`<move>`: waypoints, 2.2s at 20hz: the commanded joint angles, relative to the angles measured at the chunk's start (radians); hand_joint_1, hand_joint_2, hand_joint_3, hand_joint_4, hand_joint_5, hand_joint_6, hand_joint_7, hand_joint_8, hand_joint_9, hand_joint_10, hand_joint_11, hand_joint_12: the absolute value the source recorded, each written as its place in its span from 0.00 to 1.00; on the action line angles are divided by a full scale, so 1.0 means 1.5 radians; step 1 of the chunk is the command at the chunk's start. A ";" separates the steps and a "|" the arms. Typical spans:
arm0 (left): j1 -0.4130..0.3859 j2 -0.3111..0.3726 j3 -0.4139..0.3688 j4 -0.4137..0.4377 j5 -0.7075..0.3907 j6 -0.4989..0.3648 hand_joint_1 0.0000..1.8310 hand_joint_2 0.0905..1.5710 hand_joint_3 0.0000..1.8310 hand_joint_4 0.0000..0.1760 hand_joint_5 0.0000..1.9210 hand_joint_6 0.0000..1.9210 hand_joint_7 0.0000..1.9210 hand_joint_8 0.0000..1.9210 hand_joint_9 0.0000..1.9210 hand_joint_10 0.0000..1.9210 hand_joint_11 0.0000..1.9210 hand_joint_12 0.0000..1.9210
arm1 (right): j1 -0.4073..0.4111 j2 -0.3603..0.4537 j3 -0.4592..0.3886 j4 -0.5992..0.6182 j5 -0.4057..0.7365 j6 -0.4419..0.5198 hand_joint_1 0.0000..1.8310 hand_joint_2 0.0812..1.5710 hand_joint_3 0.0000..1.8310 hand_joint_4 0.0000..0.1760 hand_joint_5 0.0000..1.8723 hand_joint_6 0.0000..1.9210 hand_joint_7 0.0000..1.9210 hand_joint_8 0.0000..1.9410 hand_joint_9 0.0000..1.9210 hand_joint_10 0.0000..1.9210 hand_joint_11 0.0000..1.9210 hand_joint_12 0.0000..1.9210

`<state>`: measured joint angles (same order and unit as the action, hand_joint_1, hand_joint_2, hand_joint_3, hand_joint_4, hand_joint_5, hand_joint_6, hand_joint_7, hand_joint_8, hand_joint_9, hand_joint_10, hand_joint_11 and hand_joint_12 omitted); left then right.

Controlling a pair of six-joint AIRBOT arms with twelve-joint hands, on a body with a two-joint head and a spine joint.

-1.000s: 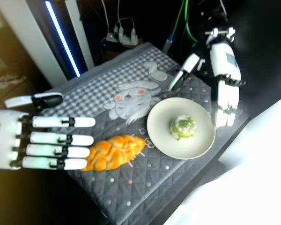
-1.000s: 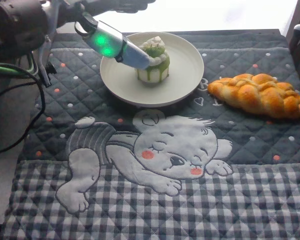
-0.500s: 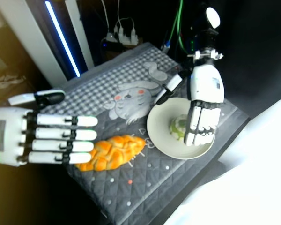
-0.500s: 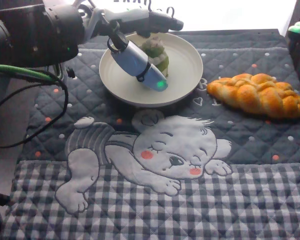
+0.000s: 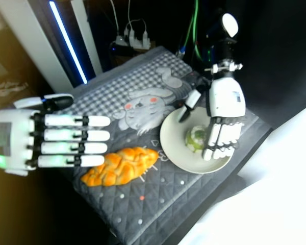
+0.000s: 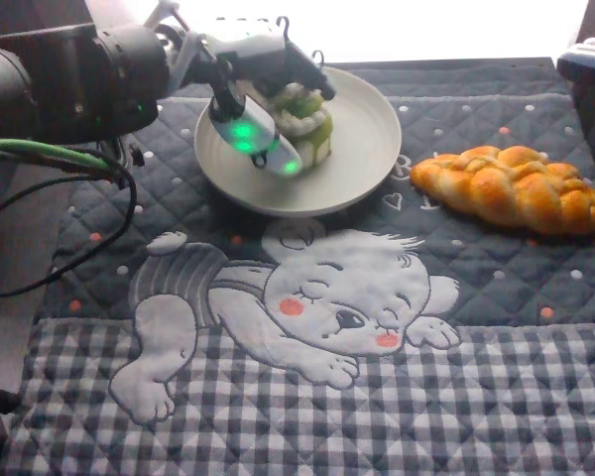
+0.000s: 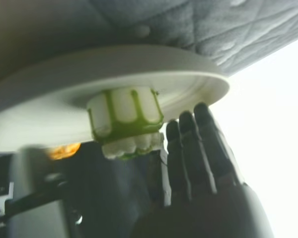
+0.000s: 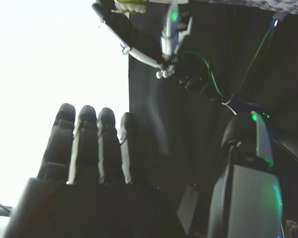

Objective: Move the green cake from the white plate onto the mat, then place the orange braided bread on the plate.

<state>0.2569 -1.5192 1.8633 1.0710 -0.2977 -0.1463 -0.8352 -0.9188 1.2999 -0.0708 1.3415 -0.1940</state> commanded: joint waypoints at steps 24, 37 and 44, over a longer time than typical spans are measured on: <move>-0.024 0.256 -0.291 -0.030 -0.350 -0.060 0.68 0.70 0.00 0.00 0.48 0.59 0.51 0.48 0.48 0.24 0.37 0.46 | 0.010 0.001 0.003 0.035 0.078 0.005 0.38 0.50 0.00 0.31 0.09 0.00 0.07 0.00 0.02 0.00 0.00 0.00; 0.039 0.263 -0.355 0.129 -0.313 -0.115 0.66 0.70 0.00 0.14 0.51 0.51 0.48 0.56 0.43 0.31 0.29 0.60 | 0.010 0.001 0.002 0.036 0.075 0.005 0.33 0.50 0.00 0.29 0.10 0.00 0.08 0.00 0.03 0.00 0.01 0.00; 0.039 0.263 -0.352 0.115 -0.313 -0.108 0.52 0.43 0.00 0.32 0.13 0.00 0.10 0.00 0.10 0.00 0.00 0.36 | 0.010 0.002 0.004 0.038 0.075 0.005 0.34 0.50 0.00 0.49 0.09 0.00 0.07 0.00 0.03 0.00 0.00 0.00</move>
<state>0.3210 -1.1294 1.3338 1.3071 -0.7162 -0.3065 -0.8310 -0.9253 1.3003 -0.0601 1.3399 -0.1940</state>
